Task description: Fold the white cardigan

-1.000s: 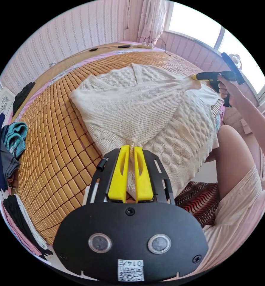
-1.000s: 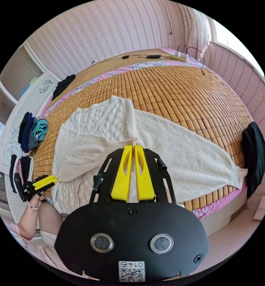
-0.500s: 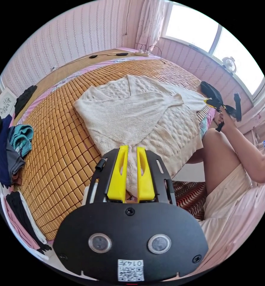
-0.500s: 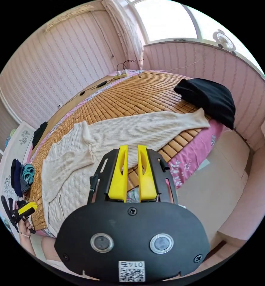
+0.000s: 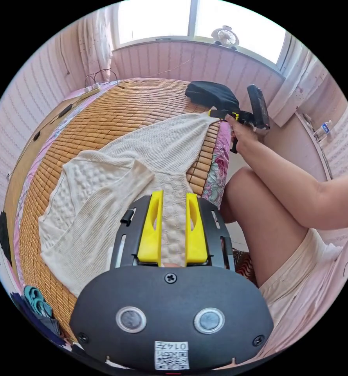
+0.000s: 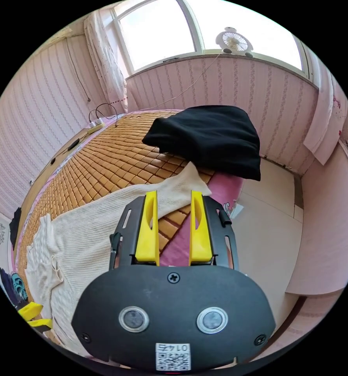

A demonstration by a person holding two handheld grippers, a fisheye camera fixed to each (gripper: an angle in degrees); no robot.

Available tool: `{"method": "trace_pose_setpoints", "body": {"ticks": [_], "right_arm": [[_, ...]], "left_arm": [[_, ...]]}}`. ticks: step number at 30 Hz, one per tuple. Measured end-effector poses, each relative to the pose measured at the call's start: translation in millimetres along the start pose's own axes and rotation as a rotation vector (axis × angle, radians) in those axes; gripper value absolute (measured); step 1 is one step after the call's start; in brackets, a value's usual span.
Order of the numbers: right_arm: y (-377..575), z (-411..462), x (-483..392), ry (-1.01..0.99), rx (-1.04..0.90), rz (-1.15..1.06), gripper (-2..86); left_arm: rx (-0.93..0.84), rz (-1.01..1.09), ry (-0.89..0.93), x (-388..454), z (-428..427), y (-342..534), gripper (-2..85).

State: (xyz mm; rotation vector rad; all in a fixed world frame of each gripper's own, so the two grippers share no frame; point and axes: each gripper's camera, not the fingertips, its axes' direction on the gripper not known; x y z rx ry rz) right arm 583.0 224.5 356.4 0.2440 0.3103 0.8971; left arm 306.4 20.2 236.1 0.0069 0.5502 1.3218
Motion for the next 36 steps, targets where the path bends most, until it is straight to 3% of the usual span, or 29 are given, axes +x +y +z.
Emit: {"method": "trace_pose_setpoints", "body": {"ticks": [13, 24, 36], "right_arm": [[-28.4, 29.4, 19.9, 0.059, -0.049, -0.012, 10.9], [-41.2, 37.5, 30.5, 0.032, -0.069, 0.028, 5.0], [-51.5, 35.3, 68.0, -0.233, -0.044, 0.167, 1.7]], "left_arm": [[-0.077, 0.089, -0.012, 46.6, 104.0, -155.3, 8.9], [-0.133, 0.089, -0.005, 50.9, 122.9, -172.1, 2.9], [-0.116, 0.069, 0.012, 35.4, 121.3, -154.0, -0.8]]}}
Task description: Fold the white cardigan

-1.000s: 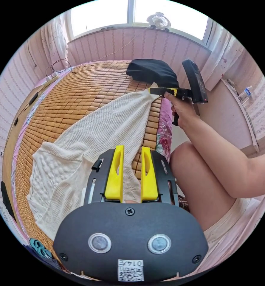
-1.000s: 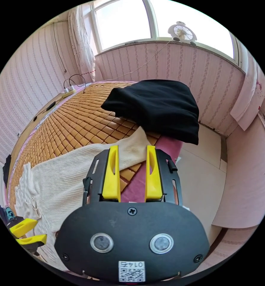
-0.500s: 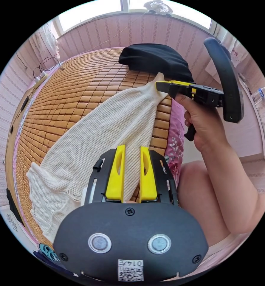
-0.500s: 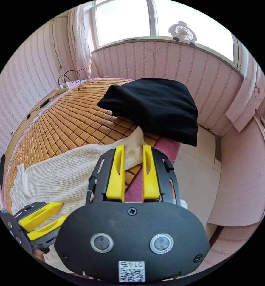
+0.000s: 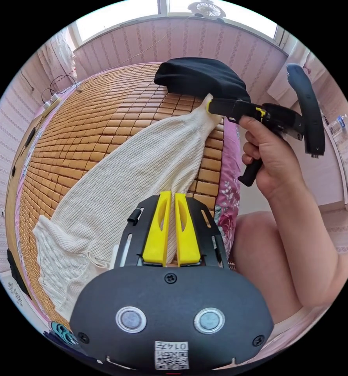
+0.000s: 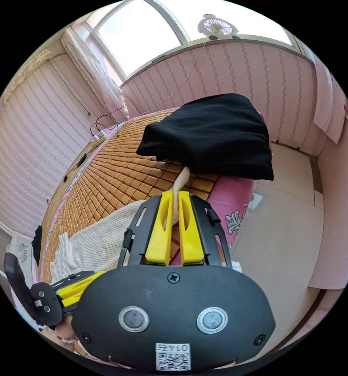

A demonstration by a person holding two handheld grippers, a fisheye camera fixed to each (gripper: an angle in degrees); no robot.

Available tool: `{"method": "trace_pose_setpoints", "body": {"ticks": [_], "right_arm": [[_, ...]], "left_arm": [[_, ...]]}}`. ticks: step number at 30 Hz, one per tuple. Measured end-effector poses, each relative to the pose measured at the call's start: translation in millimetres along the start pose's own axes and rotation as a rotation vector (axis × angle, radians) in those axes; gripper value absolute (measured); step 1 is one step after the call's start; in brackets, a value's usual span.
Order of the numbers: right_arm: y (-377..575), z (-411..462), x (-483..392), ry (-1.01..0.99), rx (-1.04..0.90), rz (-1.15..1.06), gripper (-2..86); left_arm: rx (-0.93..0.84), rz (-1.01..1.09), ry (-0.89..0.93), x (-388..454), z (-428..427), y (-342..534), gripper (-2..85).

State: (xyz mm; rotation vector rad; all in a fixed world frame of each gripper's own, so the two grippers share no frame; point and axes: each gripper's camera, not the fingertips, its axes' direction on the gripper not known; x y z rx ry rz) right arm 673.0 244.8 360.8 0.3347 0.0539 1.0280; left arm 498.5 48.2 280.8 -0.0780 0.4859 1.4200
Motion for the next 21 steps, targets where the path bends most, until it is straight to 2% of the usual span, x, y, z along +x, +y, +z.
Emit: {"method": "trace_pose_setpoints", "body": {"ticks": [6, 10, 12, 16, 19, 21], "right_arm": [[-7.2, -22.9, -10.8, -0.197, 0.076, -0.053, 1.5], [-8.6, -41.2, -25.0, -0.499, 0.119, -0.033, 1.4], [-7.3, -55.9, -47.5, -0.623, 0.136, -0.103, 1.4], [9.1, -98.6, -150.0, -0.872, 0.118, -0.347, 1.6], [50.0, -124.5, -272.1, -1.061, -0.021, -0.646, 1.9], [95.6, -130.9, -347.7, -1.095, -0.129, -0.824, 2.4]], "left_arm": [[0.061, -0.012, -0.004, -14.6, -20.8, 27.4, -0.9], [0.146, -0.102, 0.039, -41.2, -55.0, 64.5, -0.9], [0.207, -0.155, 0.049, -56.4, -72.3, 89.0, -0.9], [0.361, -0.291, 0.032, -93.6, -116.5, 166.1, -0.4], [0.412, -0.43, -0.014, -122.6, -146.8, 244.0, 0.8], [0.413, -0.516, -0.057, -137.3, -161.3, 302.9, 2.0]]}}
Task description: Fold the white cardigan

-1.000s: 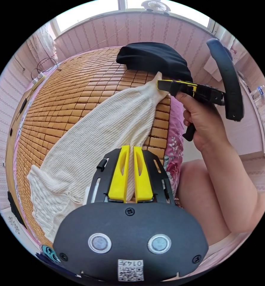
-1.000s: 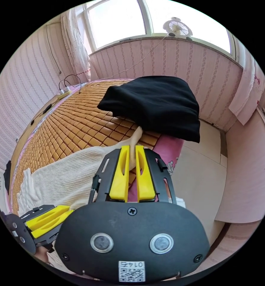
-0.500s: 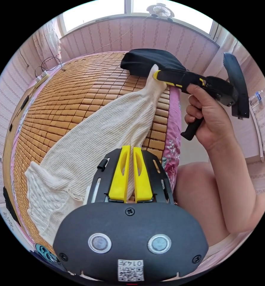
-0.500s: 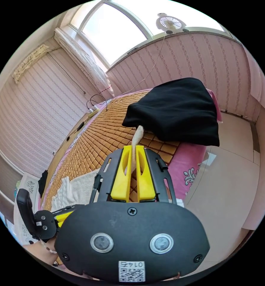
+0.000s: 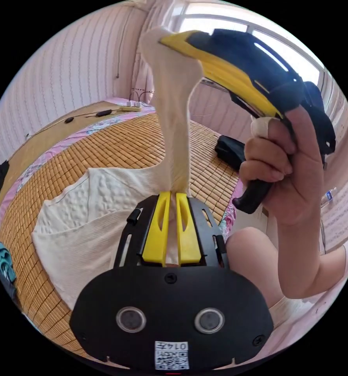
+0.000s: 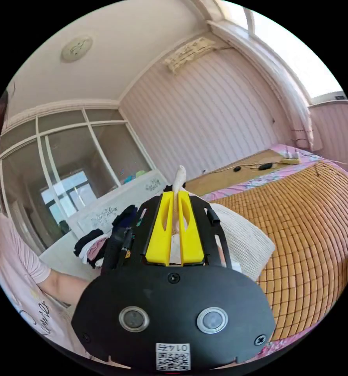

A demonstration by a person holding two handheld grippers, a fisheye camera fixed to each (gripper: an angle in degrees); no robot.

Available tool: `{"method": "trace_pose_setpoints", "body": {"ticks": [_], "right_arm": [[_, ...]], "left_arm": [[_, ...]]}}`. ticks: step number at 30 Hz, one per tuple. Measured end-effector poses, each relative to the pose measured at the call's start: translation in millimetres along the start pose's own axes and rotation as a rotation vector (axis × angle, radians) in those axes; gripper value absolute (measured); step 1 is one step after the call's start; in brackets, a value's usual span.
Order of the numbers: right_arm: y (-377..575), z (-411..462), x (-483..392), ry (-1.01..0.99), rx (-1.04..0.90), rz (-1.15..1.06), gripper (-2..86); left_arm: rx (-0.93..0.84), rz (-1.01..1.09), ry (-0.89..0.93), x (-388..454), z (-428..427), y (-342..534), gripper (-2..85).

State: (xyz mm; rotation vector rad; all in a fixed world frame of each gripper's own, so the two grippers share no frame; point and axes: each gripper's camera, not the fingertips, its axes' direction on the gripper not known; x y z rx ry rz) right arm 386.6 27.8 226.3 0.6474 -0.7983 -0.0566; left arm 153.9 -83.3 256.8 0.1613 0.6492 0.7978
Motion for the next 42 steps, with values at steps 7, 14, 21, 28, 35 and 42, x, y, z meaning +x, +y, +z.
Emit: {"method": "trace_pose_setpoints", "body": {"ticks": [7, 14, 21, 28, 35, 42], "right_arm": [[111.7, 239.0, -64.7, 0.003, -0.742, -0.12, 8.2], [115.3, 200.4, -26.0, 0.158, -0.677, -0.06, 9.7], [76.4, 178.4, 45.4, 0.411, -0.687, 0.005, 10.0], [66.7, 193.5, 82.7, 0.531, -0.745, 0.007, 10.1], [50.6, 204.5, 109.9, 0.58, -0.696, 0.045, 10.9], [26.3, 221.3, 158.7, 0.577, -0.666, 0.154, 12.0]], "left_arm": [[-0.161, -0.372, -0.217, -159.8, -83.0, 166.1, 3.5], [-0.093, -0.495, -0.19, -232.2, -103.0, 212.8, 4.5], [-0.176, -0.409, -0.151, -272.2, -49.9, 182.0, 7.4], [-0.198, -0.274, -0.231, -280.5, -52.3, 180.1, 1.6], [-0.281, -0.304, -0.252, -324.1, -49.0, 203.7, 1.3], [-0.208, -0.361, -0.196, -381.9, -75.9, 206.0, 5.8]]}}
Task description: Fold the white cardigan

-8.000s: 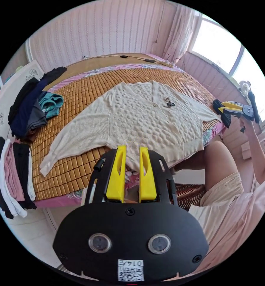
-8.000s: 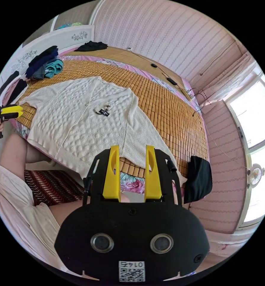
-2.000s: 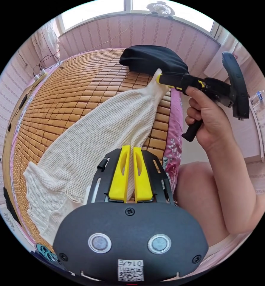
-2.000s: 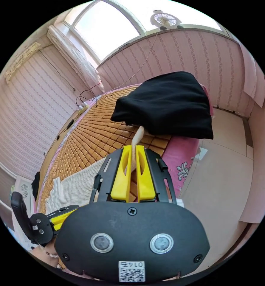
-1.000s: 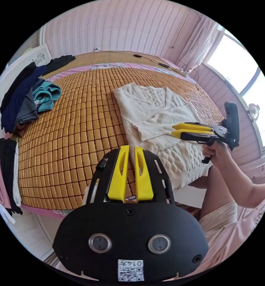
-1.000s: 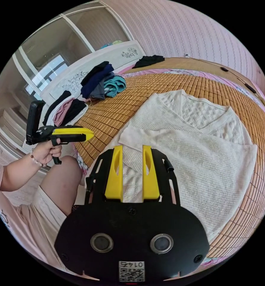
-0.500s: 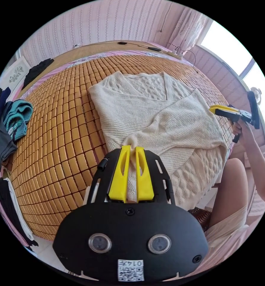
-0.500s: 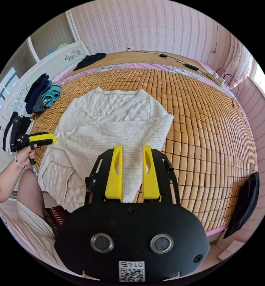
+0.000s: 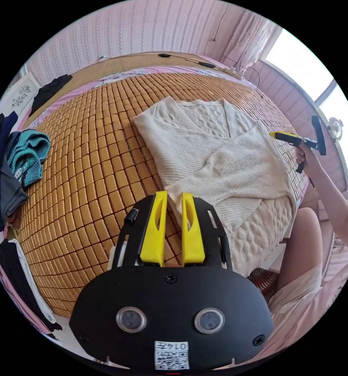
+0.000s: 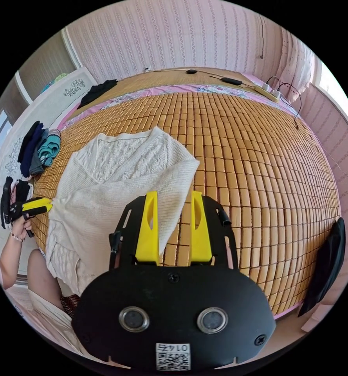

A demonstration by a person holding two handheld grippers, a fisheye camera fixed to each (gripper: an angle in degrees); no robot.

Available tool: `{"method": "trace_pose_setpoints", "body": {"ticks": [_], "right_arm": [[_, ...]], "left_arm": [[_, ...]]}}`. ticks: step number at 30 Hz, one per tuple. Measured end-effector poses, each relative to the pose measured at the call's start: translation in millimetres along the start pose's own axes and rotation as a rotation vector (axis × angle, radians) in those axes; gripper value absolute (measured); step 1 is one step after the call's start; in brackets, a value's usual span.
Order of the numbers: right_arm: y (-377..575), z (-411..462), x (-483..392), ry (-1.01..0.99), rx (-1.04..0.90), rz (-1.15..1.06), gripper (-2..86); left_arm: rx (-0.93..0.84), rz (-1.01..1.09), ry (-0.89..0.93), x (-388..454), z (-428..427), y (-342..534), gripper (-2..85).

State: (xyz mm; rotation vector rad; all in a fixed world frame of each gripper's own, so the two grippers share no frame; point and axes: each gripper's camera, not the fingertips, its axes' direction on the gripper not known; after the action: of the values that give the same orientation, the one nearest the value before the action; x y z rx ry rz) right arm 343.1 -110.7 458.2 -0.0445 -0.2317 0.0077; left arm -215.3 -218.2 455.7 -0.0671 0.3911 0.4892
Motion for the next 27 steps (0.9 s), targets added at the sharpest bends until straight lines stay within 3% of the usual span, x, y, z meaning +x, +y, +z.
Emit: {"method": "trace_pose_setpoints", "body": {"ticks": [4, 8, 12, 14, 19, 22, 27], "right_arm": [[-33.8, 26.2, 17.1, -0.049, -0.087, 0.076, 12.2], [-57.7, 39.7, 25.1, -0.186, -0.141, 0.175, 8.7], [-71.9, 39.2, 15.9, -0.182, -0.153, 0.143, 4.1], [-80.1, 31.8, 12.5, -0.161, -0.136, 0.122, 3.2], [-87.3, -3.3, 5.6, -0.19, -0.025, 0.078, 2.3], [-66.6, -42.6, -14.9, -0.202, 0.093, -0.069, 2.0], [23.9, -107.4, -41.9, -0.221, 0.175, -0.294, 1.6]], "left_arm": [[0.102, -0.148, 0.082, -50.2, 3.3, -41.9, 8.1], [0.089, -0.258, 0.104, -79.0, 28.9, -78.0, 11.1], [-0.088, -0.384, 0.282, -107.7, 73.7, -93.0, 5.2], [-0.052, -0.405, 0.334, -115.8, 70.7, -90.8, 2.2], [0.132, -0.267, 0.36, -102.8, 18.0, -80.0, -0.2], [0.221, -0.13, 0.385, -85.1, -28.9, -54.8, -0.4], [0.223, 0.084, 0.386, -54.1, -90.0, 42.5, -0.1]]}}
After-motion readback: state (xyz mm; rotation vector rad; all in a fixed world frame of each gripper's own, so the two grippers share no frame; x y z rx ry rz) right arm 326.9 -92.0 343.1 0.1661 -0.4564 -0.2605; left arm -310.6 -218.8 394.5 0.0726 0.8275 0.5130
